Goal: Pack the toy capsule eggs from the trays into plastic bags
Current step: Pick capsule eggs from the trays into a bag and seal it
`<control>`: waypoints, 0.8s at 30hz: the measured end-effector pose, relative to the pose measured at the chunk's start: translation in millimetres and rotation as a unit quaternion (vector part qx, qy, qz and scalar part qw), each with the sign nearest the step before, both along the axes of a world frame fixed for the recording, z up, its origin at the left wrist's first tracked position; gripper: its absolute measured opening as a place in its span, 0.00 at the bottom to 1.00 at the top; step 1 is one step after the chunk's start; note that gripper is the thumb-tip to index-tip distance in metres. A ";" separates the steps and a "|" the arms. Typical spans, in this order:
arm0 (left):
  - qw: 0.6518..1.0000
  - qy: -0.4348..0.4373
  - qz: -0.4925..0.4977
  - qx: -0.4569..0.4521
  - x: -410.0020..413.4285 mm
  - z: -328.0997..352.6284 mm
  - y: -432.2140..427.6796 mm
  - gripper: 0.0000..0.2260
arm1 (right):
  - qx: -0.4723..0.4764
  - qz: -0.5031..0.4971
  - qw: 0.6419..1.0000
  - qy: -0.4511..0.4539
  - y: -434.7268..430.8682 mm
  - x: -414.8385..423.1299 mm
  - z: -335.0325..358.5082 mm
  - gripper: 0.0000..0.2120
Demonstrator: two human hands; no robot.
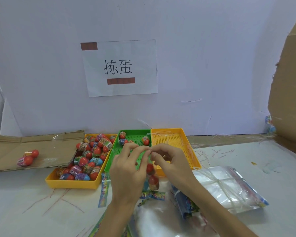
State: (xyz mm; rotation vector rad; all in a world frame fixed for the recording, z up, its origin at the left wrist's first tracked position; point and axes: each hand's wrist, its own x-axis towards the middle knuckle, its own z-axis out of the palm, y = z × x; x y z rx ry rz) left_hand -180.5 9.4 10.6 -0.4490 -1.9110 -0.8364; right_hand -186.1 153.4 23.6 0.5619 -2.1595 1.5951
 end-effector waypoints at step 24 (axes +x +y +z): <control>0.999 0.033 0.018 -0.032 -3.8 -8.5 -1.5 0.06 | 0.128 -0.046 0.979 0.150 -0.8 0.1 -4.7 0.07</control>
